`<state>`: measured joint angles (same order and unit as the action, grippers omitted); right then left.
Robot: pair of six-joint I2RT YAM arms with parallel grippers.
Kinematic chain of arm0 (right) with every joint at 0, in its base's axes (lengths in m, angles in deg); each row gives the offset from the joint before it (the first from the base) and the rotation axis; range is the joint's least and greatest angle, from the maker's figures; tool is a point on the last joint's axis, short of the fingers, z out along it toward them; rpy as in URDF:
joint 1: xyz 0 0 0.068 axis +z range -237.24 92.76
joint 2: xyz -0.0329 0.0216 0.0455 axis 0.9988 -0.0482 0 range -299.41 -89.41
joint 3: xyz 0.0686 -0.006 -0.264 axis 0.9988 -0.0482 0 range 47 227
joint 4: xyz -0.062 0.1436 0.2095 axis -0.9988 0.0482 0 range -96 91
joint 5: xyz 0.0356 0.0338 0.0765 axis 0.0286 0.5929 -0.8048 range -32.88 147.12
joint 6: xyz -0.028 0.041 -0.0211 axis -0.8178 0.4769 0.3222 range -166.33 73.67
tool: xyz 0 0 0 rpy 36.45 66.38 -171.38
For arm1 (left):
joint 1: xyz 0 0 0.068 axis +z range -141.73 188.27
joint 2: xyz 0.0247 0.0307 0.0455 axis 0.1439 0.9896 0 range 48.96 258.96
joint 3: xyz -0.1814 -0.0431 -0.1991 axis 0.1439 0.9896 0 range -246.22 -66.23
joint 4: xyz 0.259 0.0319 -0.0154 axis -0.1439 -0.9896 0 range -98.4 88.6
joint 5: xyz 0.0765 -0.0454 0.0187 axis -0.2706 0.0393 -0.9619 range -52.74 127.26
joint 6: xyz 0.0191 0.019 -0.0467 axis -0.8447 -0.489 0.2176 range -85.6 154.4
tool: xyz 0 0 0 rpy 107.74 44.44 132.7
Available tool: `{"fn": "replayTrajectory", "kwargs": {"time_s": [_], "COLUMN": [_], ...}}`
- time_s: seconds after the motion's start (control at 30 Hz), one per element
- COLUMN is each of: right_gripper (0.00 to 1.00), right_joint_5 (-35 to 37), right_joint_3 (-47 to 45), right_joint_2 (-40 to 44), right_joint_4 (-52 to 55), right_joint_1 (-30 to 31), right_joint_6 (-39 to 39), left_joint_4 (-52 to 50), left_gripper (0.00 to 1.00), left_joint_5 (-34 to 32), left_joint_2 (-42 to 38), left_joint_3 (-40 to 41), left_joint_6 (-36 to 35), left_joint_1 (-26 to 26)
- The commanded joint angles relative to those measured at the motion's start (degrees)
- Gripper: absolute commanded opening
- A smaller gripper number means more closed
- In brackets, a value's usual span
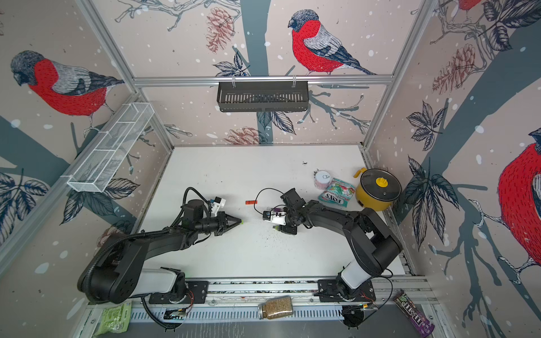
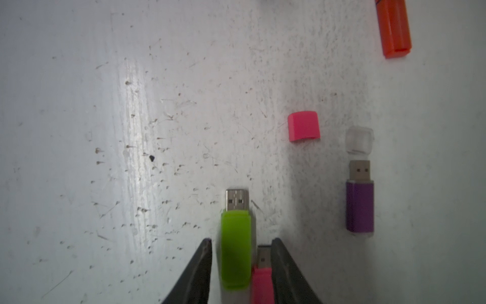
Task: Close the usb drive cover
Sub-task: Pick up the USB drive from the center of the board.
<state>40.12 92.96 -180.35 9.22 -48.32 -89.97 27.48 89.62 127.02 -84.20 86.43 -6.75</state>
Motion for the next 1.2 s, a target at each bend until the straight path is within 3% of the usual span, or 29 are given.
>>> {"fn": "replayTrajectory", "kwargs": {"time_s": [0.0,0.43,0.87,1.17], "right_gripper": [0.39,0.35,0.39,0.36], "right_joint_5": [0.85,1.52,6.78,5.65], "right_joint_3": [0.36,-0.06,-2.61,-2.91], "right_joint_2": [-1.06,-2.15,0.38,0.62], "right_joint_4": [0.45,1.43,-1.36,-0.2], "right_joint_1": [-0.07,0.79,4.23,4.41], "right_joint_6": [0.46,-0.61,-2.06,-1.91], "left_joint_4": [0.3,0.17,0.35,0.38], "left_gripper": [0.05,0.05,0.05,0.05], "left_joint_5": [0.3,0.25,0.29,0.27], "left_joint_2": [-0.1,-0.19,0.19,0.08], "left_joint_3": [-0.22,-0.24,-0.26,-0.22], "left_joint_6": [-1.05,-1.13,-1.05,-1.05], "left_joint_1": [-0.01,-0.02,-0.06,-0.05]}}
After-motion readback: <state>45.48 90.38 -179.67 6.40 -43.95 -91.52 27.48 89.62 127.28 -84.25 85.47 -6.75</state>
